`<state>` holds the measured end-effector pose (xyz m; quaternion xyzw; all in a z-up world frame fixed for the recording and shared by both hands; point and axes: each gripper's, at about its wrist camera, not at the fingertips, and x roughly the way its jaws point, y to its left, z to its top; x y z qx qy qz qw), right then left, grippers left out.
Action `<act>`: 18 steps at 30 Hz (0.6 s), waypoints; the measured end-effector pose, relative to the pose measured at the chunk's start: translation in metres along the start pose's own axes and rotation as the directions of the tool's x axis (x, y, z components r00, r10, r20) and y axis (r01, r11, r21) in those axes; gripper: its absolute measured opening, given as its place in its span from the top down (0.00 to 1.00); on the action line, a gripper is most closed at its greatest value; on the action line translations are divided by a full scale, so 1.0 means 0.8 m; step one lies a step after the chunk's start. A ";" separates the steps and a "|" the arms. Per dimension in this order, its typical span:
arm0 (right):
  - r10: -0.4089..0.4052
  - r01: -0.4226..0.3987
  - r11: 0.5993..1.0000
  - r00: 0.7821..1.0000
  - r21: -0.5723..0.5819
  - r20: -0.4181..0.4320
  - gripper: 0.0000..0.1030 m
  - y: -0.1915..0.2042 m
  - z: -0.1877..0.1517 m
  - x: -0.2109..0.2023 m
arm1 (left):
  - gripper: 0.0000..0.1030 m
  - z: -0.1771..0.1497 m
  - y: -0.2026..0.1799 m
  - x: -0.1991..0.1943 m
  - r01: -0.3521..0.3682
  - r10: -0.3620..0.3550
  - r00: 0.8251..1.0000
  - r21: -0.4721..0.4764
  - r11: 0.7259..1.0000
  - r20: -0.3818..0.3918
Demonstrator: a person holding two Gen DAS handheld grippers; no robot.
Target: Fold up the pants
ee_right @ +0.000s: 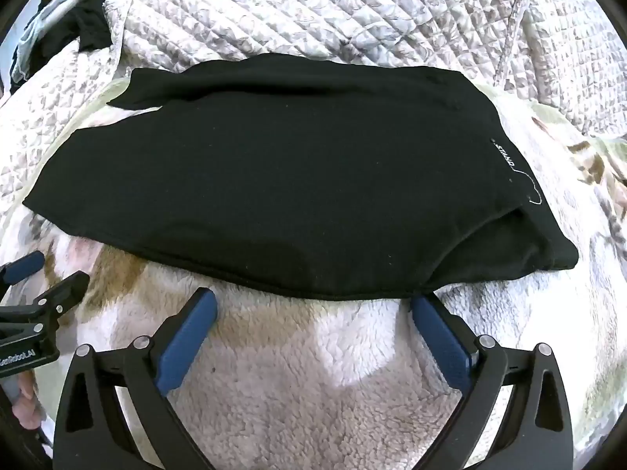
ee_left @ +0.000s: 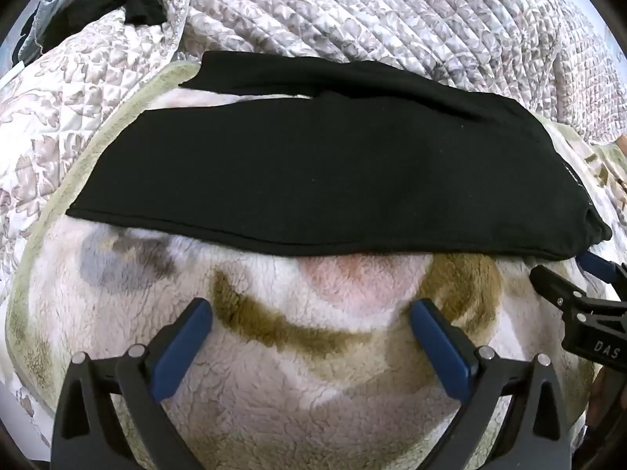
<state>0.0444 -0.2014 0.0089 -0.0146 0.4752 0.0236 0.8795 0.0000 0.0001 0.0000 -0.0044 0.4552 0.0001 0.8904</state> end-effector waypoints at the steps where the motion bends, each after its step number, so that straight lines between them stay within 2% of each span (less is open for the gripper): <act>1: 0.000 0.000 1.000 1.000 0.000 0.000 0.03 0.000 0.000 0.000 | 0.00 0.000 0.000 0.000 -0.001 0.001 1.000 0.000 1.000 0.001; 18: -0.004 0.004 1.000 1.000 -0.001 0.007 0.01 0.001 0.002 0.000 | 0.00 -0.002 -0.003 -0.004 0.000 0.000 1.000 0.018 1.000 0.010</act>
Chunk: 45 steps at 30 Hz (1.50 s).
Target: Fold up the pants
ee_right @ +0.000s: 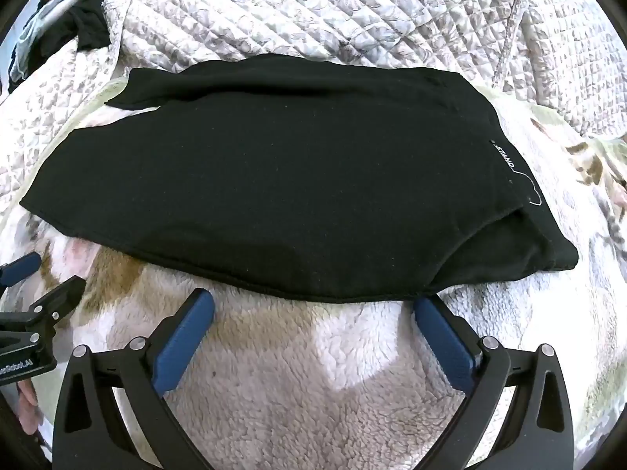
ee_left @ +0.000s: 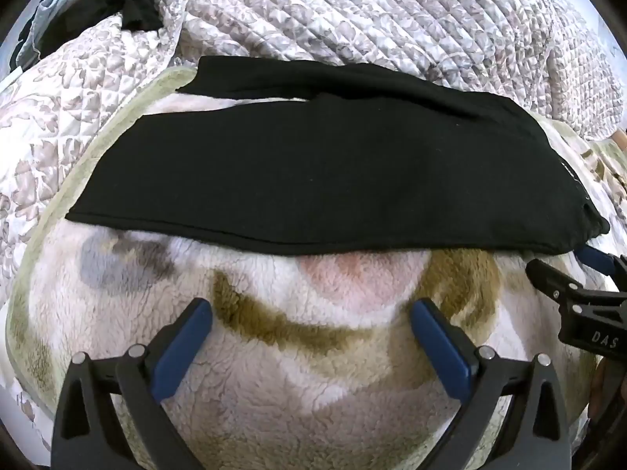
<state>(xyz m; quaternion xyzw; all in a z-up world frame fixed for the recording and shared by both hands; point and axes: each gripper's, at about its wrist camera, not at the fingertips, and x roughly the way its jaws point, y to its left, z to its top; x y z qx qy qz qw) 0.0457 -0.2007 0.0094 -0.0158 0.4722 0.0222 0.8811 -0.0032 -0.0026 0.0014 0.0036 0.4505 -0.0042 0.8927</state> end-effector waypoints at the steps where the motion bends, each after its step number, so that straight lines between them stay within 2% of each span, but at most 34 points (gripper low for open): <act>1: 0.000 0.000 1.000 1.000 0.000 0.000 0.01 0.000 0.000 0.000 | 0.00 0.000 0.000 0.000 0.000 0.000 1.000 -0.001 1.000 0.001; 45: -0.005 0.005 1.000 1.000 -0.003 0.001 0.01 0.000 0.001 0.001 | 0.00 -0.003 0.004 0.000 0.003 -0.003 1.000 0.009 1.000 0.010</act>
